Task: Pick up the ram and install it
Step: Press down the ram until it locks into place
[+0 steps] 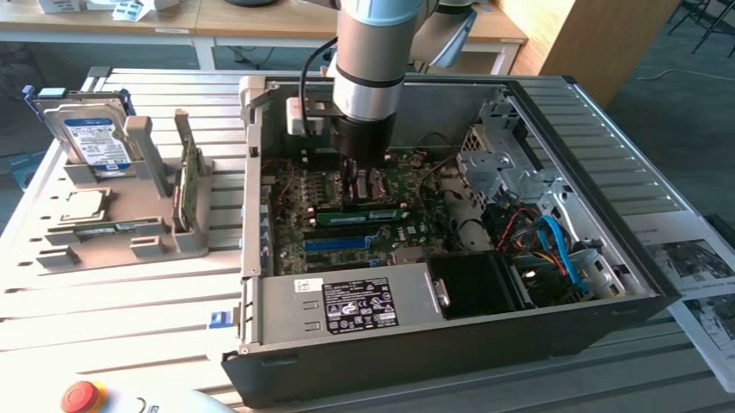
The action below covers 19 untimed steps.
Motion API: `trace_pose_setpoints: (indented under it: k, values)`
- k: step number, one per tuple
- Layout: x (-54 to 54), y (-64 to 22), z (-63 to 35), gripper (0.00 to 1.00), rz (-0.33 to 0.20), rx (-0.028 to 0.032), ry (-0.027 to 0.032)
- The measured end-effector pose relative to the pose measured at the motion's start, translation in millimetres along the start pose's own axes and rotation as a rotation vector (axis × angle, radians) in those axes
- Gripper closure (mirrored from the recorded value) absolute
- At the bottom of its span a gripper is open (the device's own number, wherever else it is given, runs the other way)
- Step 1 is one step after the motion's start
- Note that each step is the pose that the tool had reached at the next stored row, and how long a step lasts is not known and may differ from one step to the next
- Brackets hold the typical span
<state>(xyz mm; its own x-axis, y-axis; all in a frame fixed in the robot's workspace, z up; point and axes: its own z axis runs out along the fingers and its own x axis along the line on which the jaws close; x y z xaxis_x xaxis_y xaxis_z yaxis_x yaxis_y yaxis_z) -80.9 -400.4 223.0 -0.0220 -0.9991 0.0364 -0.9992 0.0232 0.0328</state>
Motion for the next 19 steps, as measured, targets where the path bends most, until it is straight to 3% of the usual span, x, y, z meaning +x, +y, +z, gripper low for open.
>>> trace_pose_setpoints:
  k: [11, 19]
  values:
    - [-0.2, 0.2, -0.7, 0.89, 0.000, 0.0012, -0.0020]
    - [0.6, 0.9, -16.6, 0.89, 0.000, -0.0003, -0.0004]
